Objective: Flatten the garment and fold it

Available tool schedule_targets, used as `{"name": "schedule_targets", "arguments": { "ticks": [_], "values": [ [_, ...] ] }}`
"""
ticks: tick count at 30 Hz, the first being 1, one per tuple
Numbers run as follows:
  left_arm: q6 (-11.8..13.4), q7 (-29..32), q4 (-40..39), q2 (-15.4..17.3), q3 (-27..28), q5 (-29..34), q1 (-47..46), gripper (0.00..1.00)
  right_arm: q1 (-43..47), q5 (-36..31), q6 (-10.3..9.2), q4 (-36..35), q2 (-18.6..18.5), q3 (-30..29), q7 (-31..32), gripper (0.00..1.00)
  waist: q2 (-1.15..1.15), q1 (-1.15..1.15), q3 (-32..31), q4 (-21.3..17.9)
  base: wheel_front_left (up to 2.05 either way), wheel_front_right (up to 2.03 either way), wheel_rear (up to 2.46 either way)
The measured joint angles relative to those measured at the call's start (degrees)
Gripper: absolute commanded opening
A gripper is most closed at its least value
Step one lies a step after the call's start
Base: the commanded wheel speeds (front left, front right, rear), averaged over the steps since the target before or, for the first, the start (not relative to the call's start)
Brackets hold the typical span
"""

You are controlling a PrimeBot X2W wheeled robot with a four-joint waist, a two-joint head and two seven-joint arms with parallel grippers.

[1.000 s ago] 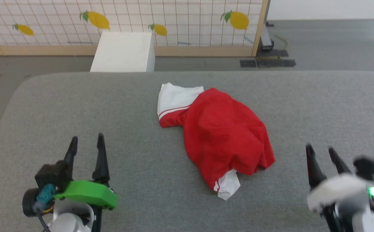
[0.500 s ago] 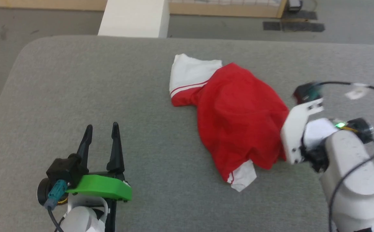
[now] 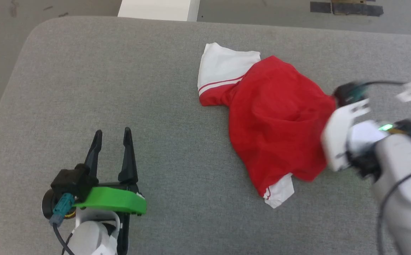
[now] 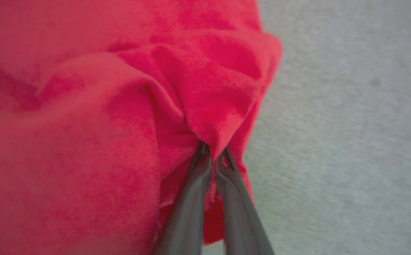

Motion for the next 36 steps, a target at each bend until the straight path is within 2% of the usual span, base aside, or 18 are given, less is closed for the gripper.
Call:
{"name": "schedule_targets", "arguments": {
  "ticks": [5,8,12,14,15,18,21,25,28,31,36],
  "values": [
    [-1.4,0.0,0.3,-0.6,0.6,0.8,-1.1,1.0,-5.7,-2.1,0.05,0.0,-6.3,-8.6,-5.7,0.0,0.0,0.0,1.1,0.4,0.0,0.0,0.0],
    [-1.6,0.0,0.3,-0.7,1.2,1.0,-1.6,1.0,-9.7,-6.0,0.07,0.9,-9.0,-15.2,-7.4,0.0,0.0,0.0,2.0,0.4,0.0,0.0,0.0],
    [-2.5,0.0,0.4,-1.1,1.6,1.5,-2.4,1.0,-14.3,-14.3,0.05,1.2,-9.7,-26.0,-14.2,0.0,0.0,0.0,3.3,0.5,0.0,0.0,0.0],
    [-2.6,0.0,0.6,-1.5,1.7,1.5,-2.7,1.0,-15.6,-17.7,0.05,1.2,-8.8,-28.8,-17.1,0.0,0.0,0.0,3.7,0.7,0.0,0.0,0.0],
    [-3.0,0.0,1.0,-2.0,2.1,2.0,-2.8,1.0,-16.1,-19.9,0.05,4.1,-6.4,-30.1,-18.3,1.0,0.0,0.0,3.8,0.8,0.0,0.0,0.0],
    [-3.1,0.0,1.5,-2.2,2.5,2.5,-2.8,1.0,-16.1,-19.8,0.07,5.8,-4.0,-29.6,-19.7,1.0,0.0,0.01,3.3,0.6,0.0,0.0,0.0],
    [-3.5,0.0,2.0,-2.4,2.9,2.6,-2.8,1.0,-16.1,-18.3,0.07,5.0,-2.8,-28.3,-23.9,1.0,0.0,0.0,2.2,0.2,0.0,0.0,0.0],
    [-4.0,0.0,2.5,-2.5,3.3,2.9,-2.6,1.0,-14.6,-13.4,0.05,0.3,0.0,-26.6,-30.9,1.0,0.0,0.0,0.2,-0.2,0.0,0.0,0.0],
    [-4.0,0.0,2.8,-2.6,3.7,3.0,-2.0,1.0,-9.5,-9.2,0.05,-4.2,2.8,-24.1,-32.4,1.0,0.0,0.0,-1.6,-0.6,0.0,0.0,0.0],
    [-4.0,0.0,2.9,-2.6,4.0,3.0,-0.9,1.0,-2.0,-6.0,0.05,-8.5,4.5,-19.8,-30.7,1.0,0.0,0.0,-3.5,-0.9,0.0,0.0,0.0],
    [-4.0,0.0,2.8,-2.7,4.4,3.1,0.3,1.0,8.7,-1.8,0.05,-11.9,4.8,-9.8,-21.2,1.0,0.0,-0.01,-5.7,-1.6,0.0,0.0,0.0]
  ]
}}
